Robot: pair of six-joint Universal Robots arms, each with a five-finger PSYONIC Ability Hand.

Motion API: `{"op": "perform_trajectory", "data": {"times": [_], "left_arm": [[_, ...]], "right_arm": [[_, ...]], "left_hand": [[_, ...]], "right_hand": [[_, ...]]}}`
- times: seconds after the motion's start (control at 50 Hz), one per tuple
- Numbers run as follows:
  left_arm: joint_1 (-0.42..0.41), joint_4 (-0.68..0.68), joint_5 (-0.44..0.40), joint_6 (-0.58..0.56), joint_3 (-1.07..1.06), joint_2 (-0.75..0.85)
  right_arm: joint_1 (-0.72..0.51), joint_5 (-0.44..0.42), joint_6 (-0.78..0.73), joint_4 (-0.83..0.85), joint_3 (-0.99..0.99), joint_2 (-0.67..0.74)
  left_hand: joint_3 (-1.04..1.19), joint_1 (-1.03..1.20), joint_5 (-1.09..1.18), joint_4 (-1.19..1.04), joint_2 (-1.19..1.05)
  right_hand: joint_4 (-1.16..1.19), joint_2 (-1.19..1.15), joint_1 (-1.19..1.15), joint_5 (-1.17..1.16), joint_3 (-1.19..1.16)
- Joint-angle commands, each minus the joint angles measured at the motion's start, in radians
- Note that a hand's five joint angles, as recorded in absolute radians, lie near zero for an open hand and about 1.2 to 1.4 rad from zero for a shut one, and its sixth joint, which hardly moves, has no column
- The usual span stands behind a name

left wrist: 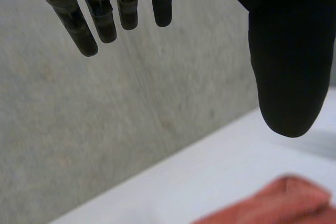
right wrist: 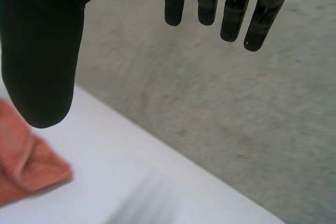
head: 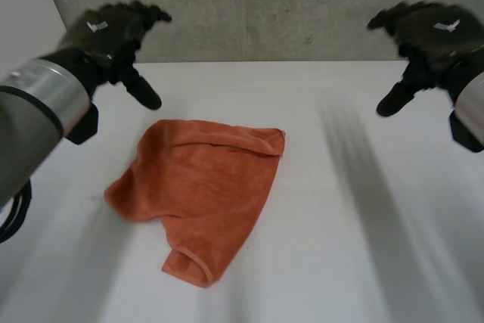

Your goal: Fold the laundry

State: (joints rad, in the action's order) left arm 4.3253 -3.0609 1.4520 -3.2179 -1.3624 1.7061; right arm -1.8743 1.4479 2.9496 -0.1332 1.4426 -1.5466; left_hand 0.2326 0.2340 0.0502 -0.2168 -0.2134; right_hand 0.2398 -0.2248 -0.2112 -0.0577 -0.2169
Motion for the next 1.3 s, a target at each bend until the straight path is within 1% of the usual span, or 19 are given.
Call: {"op": "perform_trajectory", "data": {"times": [0.02, 0.12, 0.2, 0.22, 0.28, 0.3, 0.34, 0.36, 0.38, 0.54, 0.66, 0.82, 0.98, 1.04, 1.1, 1.12, 1.14, 1.16, 1.3], "left_arm": [[0.034, -0.002, 0.013, -0.176, 0.011, 0.156], [0.056, -0.021, 0.008, -0.200, 0.017, 0.234], [0.057, -0.118, 0.007, -0.207, 0.034, 0.330], [0.057, -0.181, 0.004, -0.207, 0.048, 0.377], [0.057, -0.202, 0.002, -0.207, 0.054, 0.392], [0.057, -0.252, -0.001, -0.210, 0.090, 0.456], [0.057, -0.259, -0.001, -0.211, 0.106, 0.475], [0.057, -0.259, -0.001, -0.211, 0.106, 0.475], [0.057, -0.254, -0.004, -0.214, 0.153, 0.538], [0.059, -0.246, -0.045, -0.244, 0.192, 0.604], [0.059, -0.251, -0.074, -0.296, 0.197, 0.629], [0.059, -0.251, -0.075, -0.319, 0.220, 0.667], [0.062, -0.254, -0.075, -0.319, 0.209, 0.659], [0.062, -0.254, -0.071, -0.319, 0.198, 0.653], [0.062, -0.256, -0.070, -0.321, 0.187, 0.646], [0.062, -0.257, -0.070, -0.321, 0.187, 0.646], [0.062, -0.259, -0.070, -0.321, 0.189, 0.646], [0.062, -0.260, -0.068, -0.321, 0.190, 0.646], [0.062, -0.266, -0.064, -0.318, 0.192, 0.598]], "right_arm": [[-0.063, -0.057, -0.078, 0.003, 0.016, 0.140], [-0.115, -0.060, -0.063, 0.007, -0.013, 0.258], [-0.131, -0.064, 0.009, 0.021, -0.074, 0.367], [-0.131, -0.063, 0.029, 0.026, -0.088, 0.390], [-0.138, -0.064, 0.090, 0.035, -0.137, 0.455], [-0.144, -0.064, 0.112, 0.035, -0.154, 0.477], [-0.157, -0.066, 0.149, 0.037, -0.195, 0.522], [-0.172, -0.061, 0.185, 0.037, -0.261, 0.595], [-0.175, -0.060, 0.195, 0.037, -0.283, 0.618], [-0.206, -0.052, 0.215, 0.038, -0.479, 0.809], [-0.235, -0.040, 0.215, 0.037, -0.628, 0.948], [-0.253, 0.025, 0.210, 0.038, -0.760, 1.054], [-0.253, 0.028, 0.209, 0.024, -0.872, 1.137], [-0.253, 0.026, 0.209, 0.012, -0.901, 1.152], [-0.253, 0.022, 0.209, -0.008, -0.935, 1.163], [-0.253, 0.019, 0.209, -0.011, -0.942, 1.165], [-0.252, 0.016, 0.209, -0.019, -0.950, 1.166], [-0.252, 0.016, 0.207, -0.020, -0.953, 1.168], [-0.244, 0.016, 0.210, -0.023, -0.967, 1.155]], "left_hand": [[0.007, 0.006, 0.015, -0.023, -0.027], [0.004, 0.003, 0.012, -0.020, -0.024], [0.004, 0.003, 0.012, -0.020, -0.024], [0.007, 0.006, 0.015, -0.023, -0.026], [0.007, 0.006, 0.015, -0.023, -0.027], [0.004, 0.003, 0.012, -0.020, -0.024], [0.004, 0.003, 0.012, -0.020, -0.024], [0.004, 0.003, 0.012, -0.020, -0.024], [0.007, 0.006, 0.015, -0.023, -0.026], [0.037, 0.035, 0.045, -0.052, -0.056], [0.248, 0.246, 0.255, -0.263, -0.267], [0.327, 0.326, 0.335, -0.343, -0.346], [0.788, 0.786, 0.796, -0.804, -0.807], [0.952, 0.951, 0.960, -0.968, -0.971], [1.163, 1.161, 1.171, -1.178, -1.182], [1.164, 1.162, 1.172, -1.179, -1.183], [1.164, 1.162, 1.172, -1.179, -1.183], [1.164, 1.162, 1.172, -1.179, -1.183], [1.164, 1.162, 1.172, -1.179, -1.183]], "right_hand": [[-0.065, 0.050, 0.037, 0.058, 0.042], [-0.065, 0.050, 0.037, 0.058, 0.042], [-0.065, 0.050, 0.037, 0.058, 0.042], [-0.065, 0.050, 0.037, 0.058, 0.042], [-0.065, 0.050, 0.037, 0.058, 0.042], [-0.065, 0.050, 0.037, 0.058, 0.042], [-0.065, 0.050, 0.037, 0.058, 0.042], [-0.065, 0.050, 0.037, 0.058, 0.042], [-0.065, 0.050, 0.037, 0.058, 0.042], [-0.064, 0.049, 0.035, 0.056, 0.041], [0.033, -0.048, -0.061, -0.040, -0.056], [0.253, -0.268, -0.282, -0.261, -0.276], [0.259, -0.274, -0.288, -0.267, -0.282], [0.402, -0.417, -0.431, -0.410, -0.425], [0.716, -0.731, -0.745, -0.724, -0.739], [0.828, -0.843, -0.856, -0.835, -0.850], [1.090, -1.105, -1.119, -1.098, -1.113], [1.156, -1.171, -1.184, -1.163, -1.179], [1.156, -1.172, -1.185, -1.164, -1.179]]}}
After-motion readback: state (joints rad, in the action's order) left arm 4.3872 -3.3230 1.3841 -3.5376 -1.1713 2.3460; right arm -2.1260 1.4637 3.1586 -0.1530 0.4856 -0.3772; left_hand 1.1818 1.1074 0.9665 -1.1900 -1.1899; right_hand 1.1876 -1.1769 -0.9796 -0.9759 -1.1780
